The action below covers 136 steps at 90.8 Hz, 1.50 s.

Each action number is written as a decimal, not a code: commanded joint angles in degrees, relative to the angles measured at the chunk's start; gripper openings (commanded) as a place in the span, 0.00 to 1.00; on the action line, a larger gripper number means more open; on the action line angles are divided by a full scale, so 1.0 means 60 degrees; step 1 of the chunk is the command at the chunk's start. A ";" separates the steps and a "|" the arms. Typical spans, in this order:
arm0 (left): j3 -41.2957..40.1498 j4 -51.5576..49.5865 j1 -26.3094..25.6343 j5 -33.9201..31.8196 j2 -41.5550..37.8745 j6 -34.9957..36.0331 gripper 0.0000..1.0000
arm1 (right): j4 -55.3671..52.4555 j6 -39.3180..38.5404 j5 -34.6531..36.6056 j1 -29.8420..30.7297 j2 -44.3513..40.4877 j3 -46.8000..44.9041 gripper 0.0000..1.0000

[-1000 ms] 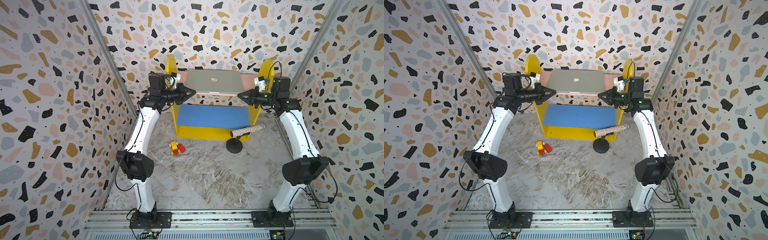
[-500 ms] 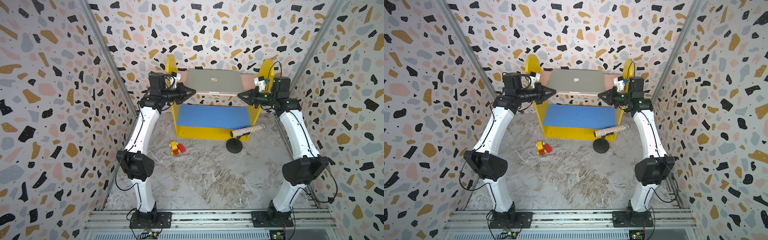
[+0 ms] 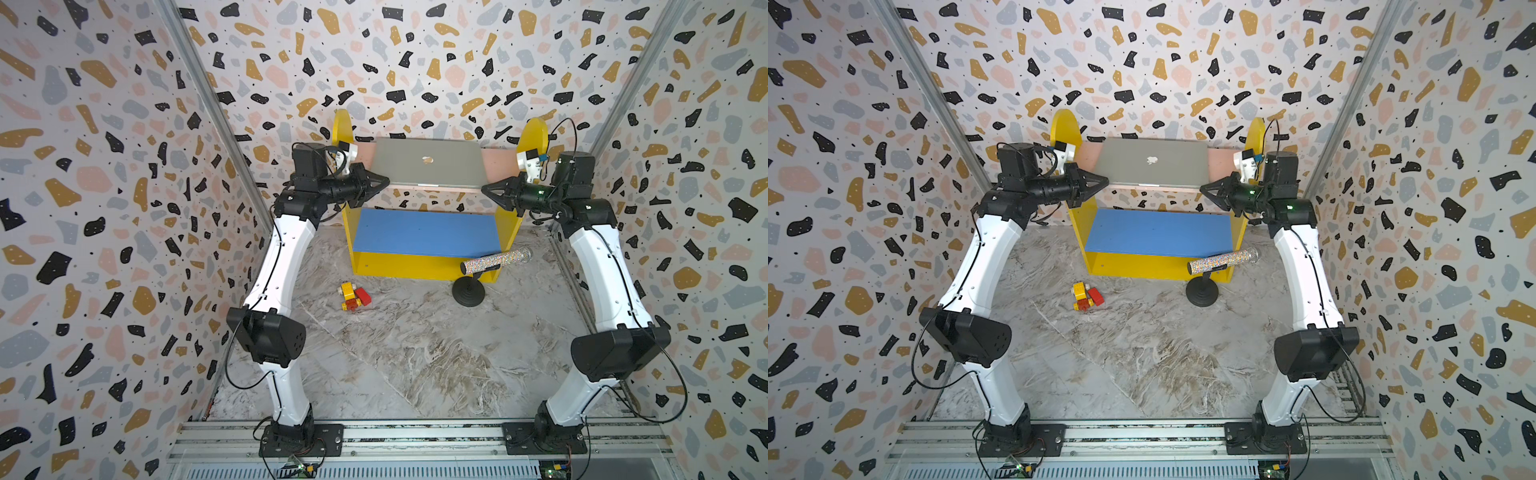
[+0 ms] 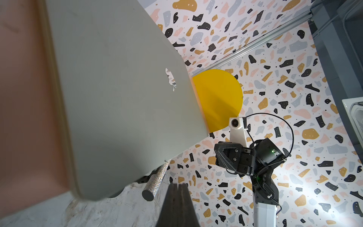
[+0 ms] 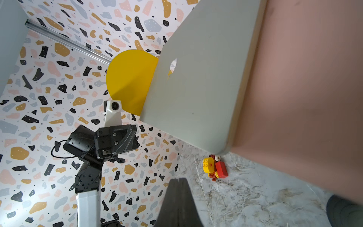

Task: Close the laptop lid and set it aside
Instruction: Place the laptop on the shelf, then reset both arms

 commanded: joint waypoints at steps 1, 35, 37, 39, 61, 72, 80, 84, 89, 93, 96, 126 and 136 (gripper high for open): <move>-0.0142 0.0035 0.0044 -0.0118 -0.1028 0.0599 0.00 | -0.0202 -0.0455 0.0138 -0.0071 -0.0950 -0.0281 0.00; -0.2947 -0.0121 0.0132 -0.1244 -0.3851 0.2082 0.05 | -0.0397 -0.2507 0.1389 -0.0104 -0.3277 -0.2361 0.14; -0.3208 -0.0065 0.0132 -0.1384 -0.4073 0.2215 0.06 | -0.0397 -0.2641 0.1498 -0.0104 -0.3365 -0.2503 0.16; -0.3504 0.0015 0.0143 -0.1533 -0.4250 0.2348 0.07 | -0.0375 -0.2791 0.1599 -0.0101 -0.3489 -0.2652 0.19; -0.7624 0.2592 0.0161 -0.3609 -0.7054 0.3210 0.33 | 0.1286 -0.4438 0.2510 -0.0093 -0.5519 -0.5610 0.59; -0.9803 0.4193 0.0161 -0.4736 -0.8511 0.3752 0.65 | 0.3079 -0.5288 0.3255 -0.0081 -0.7078 -0.7990 0.82; -1.1153 0.4854 0.0161 -0.5466 -0.9290 0.3999 1.00 | 0.4350 -0.5761 0.3929 -0.0081 -0.8028 -0.9659 1.00; -1.1725 0.5036 0.0161 -0.5691 -0.9564 0.4162 1.00 | 0.4936 -0.5999 0.4214 -0.0085 -0.8386 -1.0413 1.00; -1.2337 0.5201 0.0161 -0.5980 -0.9870 0.4262 1.00 | 0.5735 -0.6218 0.4531 -0.0093 -0.8753 -1.1218 1.00; -1.2787 0.5337 0.0161 -0.6203 -1.0091 0.4321 1.00 | 0.6091 -0.6421 0.4767 -0.0087 -0.8965 -1.1804 1.00; -1.3151 0.5426 0.0161 -0.6466 -1.0250 0.4353 1.00 | 0.6270 -0.6536 0.4963 -0.0082 -0.9060 -1.2178 1.00; -1.6932 0.7189 0.0161 -0.9831 -1.1584 0.5043 1.00 | 0.8385 -0.6296 0.8362 -0.0089 -0.9743 -1.5796 1.00; -1.7193 0.7330 0.0161 -1.0579 -1.1456 0.5425 1.00 | 0.8972 -0.6231 0.8942 -0.0081 -0.9631 -1.6498 1.00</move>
